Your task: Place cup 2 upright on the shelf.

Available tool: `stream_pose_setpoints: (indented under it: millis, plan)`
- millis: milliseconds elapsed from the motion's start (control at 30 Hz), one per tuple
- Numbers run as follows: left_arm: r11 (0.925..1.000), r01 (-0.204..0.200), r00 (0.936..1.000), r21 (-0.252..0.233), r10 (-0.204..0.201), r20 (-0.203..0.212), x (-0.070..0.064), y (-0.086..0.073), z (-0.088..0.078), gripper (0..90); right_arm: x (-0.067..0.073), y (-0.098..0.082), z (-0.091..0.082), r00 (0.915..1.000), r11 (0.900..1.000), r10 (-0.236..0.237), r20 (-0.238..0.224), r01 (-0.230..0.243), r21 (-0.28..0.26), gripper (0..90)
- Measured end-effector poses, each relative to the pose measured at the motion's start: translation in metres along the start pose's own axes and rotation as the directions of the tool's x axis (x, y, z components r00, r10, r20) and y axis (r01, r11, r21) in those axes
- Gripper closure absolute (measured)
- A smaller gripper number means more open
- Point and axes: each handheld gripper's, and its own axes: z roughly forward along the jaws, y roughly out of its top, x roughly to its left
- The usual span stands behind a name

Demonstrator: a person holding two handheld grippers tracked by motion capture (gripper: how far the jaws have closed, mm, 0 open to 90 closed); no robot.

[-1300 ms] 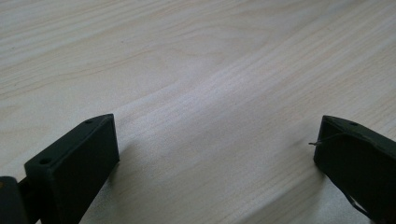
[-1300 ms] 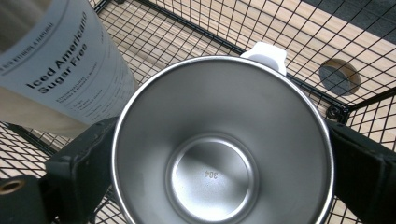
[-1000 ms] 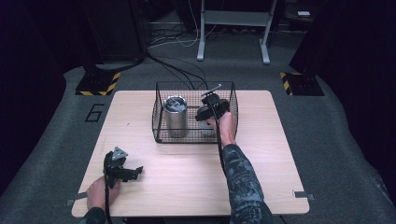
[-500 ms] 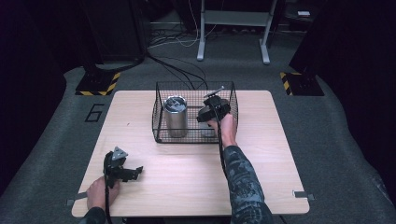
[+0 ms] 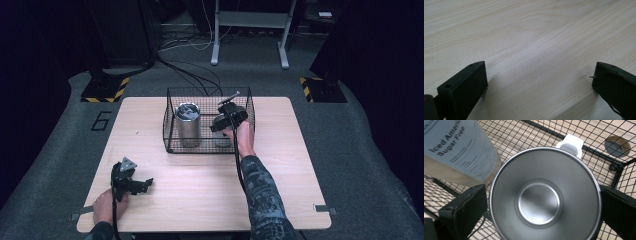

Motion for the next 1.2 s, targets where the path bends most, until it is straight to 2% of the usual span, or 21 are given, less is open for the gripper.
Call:
stream_pose_setpoints:
  millis: [167,333,500,600,767,967,1033,1200]
  plan:
    - [1.0,0.003,1.0,-0.003,-0.003,0.001,0.0,0.0,0.0,0.0,0.001,0.003,-0.015,0.9996,0.999,-0.03,0.001,0.03,-0.028,0.0]
    - [1.0,0.001,1.0,-0.006,-0.001,-0.004,0.0,0.0,0.001,0.0,0.004,0.004,-0.039,0.9973,0.995,-0.069,-0.025,0.067,-0.069,0.0]
    - [1.0,0.001,1.0,-0.005,-0.001,-0.004,0.0,0.0,0.0,0.0,0.004,-0.001,-0.058,0.9949,0.992,-0.081,-0.06,0.075,-0.104,0.0]
    - [1.0,-0.001,1.0,-0.003,0.001,-0.001,0.0,0.0,0.0,0.0,0.005,-0.007,-0.071,0.992,0.988,-0.098,-0.079,0.088,-0.126,0.0]
    - [1.0,-0.008,0.9999,-0.005,0.008,-0.008,0.0,0.0,0.0,0.0,0.009,-0.019,-0.089,0.9875,0.983,-0.131,-0.087,0.118,-0.139,0.0]
    - [1.0,-0.005,1.0,-0.003,0.005,-0.002,0.0,0.0,0.0,0.0,0.013,-0.035,-0.111,0.98,0.972,-0.177,-0.091,0.159,-0.175,0.3]
    - [1.0,-0.005,1.0,-0.005,0.005,-0.006,0.0,0.0,0.0,0.0,0.015,-0.042,-0.119,0.9782,0.966,-0.189,-0.086,0.17,-0.196,0.6]
    - [1.0,-0.009,0.9999,-0.003,0.009,-0.005,0.001,0.0,0.0,0.0,0.018,-0.062,-0.133,0.9733,0.958,-0.211,-0.09,0.188,-0.215,0.3]
